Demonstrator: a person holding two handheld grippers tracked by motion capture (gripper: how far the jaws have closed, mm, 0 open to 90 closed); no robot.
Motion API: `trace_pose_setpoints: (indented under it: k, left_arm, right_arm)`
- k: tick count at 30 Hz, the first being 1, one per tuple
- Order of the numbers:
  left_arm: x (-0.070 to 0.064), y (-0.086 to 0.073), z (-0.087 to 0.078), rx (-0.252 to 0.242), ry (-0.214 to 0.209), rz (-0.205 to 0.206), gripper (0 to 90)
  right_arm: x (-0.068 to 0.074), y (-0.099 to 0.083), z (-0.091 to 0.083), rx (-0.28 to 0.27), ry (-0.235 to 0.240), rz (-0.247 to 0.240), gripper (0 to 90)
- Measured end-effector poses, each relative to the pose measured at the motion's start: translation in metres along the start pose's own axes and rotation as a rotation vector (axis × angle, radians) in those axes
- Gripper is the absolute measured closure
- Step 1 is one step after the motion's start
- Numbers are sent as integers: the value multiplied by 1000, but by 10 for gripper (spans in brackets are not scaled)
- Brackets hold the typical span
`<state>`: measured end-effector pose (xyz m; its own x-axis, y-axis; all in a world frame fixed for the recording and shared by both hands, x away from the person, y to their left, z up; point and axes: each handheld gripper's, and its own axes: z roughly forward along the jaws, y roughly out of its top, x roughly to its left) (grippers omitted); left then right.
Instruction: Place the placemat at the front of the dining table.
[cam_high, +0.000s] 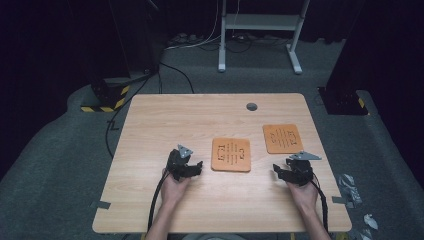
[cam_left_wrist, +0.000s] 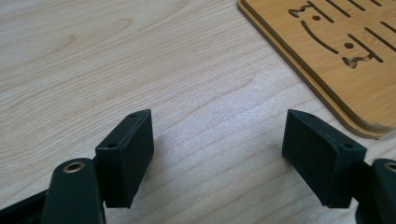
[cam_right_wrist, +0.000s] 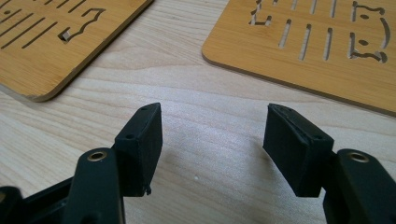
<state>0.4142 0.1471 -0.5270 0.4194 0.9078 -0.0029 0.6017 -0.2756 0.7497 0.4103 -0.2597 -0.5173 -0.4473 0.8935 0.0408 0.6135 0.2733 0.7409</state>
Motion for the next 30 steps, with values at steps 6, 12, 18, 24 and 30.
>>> trace_pose_setpoints:
  k: [6, 12, 18, 24, 30]
  left_arm:
    - [0, 0, 0, 0, 1, -1, 249]
    - [0, 0, 0, 0, 0, 0, 249]
    - [0, 0, 0, 3, 2, -3, 249]
    - [0, 0, 0, 3, 2, -3, 250]
    - [0, 0, 0, 4, 2, -2, 249]
  right_arm:
    - [2, 0, 2, 14, -1, -7, 372]
    - [2, 0, 3, 14, -10, -19, 367]
    - [5, -3, 4, 21, -40, -43, 350]
    - [5, -3, 4, 22, -49, -30, 298]
    - [7, -4, 4, 45, -85, 8, 168]
